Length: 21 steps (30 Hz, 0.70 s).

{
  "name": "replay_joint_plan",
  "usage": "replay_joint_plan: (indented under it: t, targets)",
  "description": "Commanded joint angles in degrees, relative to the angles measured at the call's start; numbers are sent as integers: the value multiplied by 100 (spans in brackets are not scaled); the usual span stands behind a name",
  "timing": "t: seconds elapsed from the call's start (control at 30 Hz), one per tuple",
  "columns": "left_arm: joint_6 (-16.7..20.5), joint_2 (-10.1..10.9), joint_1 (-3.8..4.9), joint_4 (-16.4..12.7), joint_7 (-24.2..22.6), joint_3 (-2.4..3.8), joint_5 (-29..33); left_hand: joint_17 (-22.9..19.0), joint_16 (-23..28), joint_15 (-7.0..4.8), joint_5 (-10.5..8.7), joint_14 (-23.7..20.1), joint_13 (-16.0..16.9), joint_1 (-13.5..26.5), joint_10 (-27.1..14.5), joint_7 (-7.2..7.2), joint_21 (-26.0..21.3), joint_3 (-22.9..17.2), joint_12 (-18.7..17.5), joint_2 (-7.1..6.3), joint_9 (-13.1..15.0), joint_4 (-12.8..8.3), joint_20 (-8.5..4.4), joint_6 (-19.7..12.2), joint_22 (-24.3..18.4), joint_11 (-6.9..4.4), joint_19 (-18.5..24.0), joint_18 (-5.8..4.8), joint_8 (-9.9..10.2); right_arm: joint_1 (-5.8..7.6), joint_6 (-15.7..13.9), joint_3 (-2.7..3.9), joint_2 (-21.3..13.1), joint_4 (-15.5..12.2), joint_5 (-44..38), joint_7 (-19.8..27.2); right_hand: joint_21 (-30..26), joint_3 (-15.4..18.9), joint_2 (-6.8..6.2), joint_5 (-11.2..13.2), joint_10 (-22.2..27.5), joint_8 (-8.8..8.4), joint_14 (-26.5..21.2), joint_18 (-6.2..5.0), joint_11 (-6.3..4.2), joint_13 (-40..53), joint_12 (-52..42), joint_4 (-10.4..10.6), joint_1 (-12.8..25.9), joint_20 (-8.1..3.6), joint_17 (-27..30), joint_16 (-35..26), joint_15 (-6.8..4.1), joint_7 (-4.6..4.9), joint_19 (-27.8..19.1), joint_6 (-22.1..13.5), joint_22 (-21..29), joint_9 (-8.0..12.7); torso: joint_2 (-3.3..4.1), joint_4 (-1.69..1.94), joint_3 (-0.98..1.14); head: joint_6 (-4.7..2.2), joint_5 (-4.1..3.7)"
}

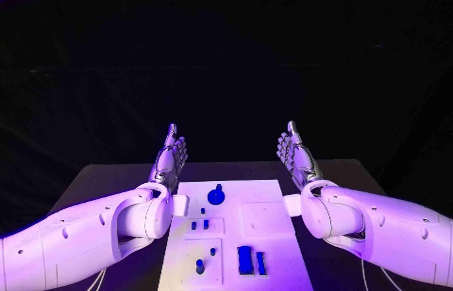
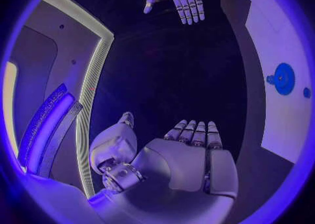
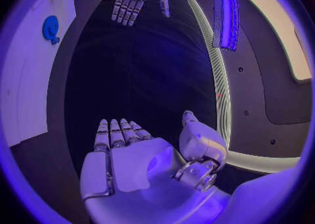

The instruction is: Assemble the parts on the task board

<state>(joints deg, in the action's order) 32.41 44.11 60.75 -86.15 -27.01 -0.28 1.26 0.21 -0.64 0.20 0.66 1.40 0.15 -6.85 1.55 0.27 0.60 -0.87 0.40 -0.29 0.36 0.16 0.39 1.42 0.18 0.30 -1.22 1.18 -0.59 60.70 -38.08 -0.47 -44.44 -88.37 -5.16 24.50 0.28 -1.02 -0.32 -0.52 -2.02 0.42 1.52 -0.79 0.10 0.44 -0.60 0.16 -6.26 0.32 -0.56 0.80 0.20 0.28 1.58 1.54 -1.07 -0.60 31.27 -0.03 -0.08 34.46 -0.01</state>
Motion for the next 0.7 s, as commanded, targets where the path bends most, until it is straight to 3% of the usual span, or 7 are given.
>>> replay_joint_plan:
  t: [0.03, 0.2, 0.7]
  targets:
    - [982, 35, -37, -236, -251, 19, -115, -21, 64, -20, -66, -140, -15, 685, -155, -27, -60, 87, -40, 29, -36, -16, -39, -142, -18, -30, 122, -118, 59, -49, -591, 41, -24, -143, 504, 521, -28, 102, 32, 52, 202, -42, -152, 79, -10, -44, 60, -16, 626, -32, 56, -80, -20, -28, -158, -154, 107, 60, -9, 3, 8, -9, 1]
    - [1163, 57, -58, -374, -277, 28, -126, -21, 64, -20, -66, -140, -15, 685, -155, -27, -60, 87, -40, 29, -36, -16, -39, -142, -18, -30, 122, -118, 59, -54, -604, 47, -26, -158, 516, 530, -28, 102, 32, 52, 202, -42, -152, 79, -10, -44, 60, -16, 626, -32, 56, -80, -20, -28, -158, -154, 107, 60, -9, 3, 8, -9, 1]
    - [1171, 58, -59, -380, -278, 28, -126, -21, 64, -20, -66, -140, -15, 685, -155, -27, -60, 87, -40, 29, -36, -16, -39, -142, -18, -30, 122, -118, 59, -54, -604, 47, -26, -158, 516, 530, -28, 102, 32, 52, 202, -42, -152, 79, -10, -44, 60, -16, 626, -32, 56, -80, -20, -28, -158, -154, 107, 60, -9, 3, 8, -9, 1]
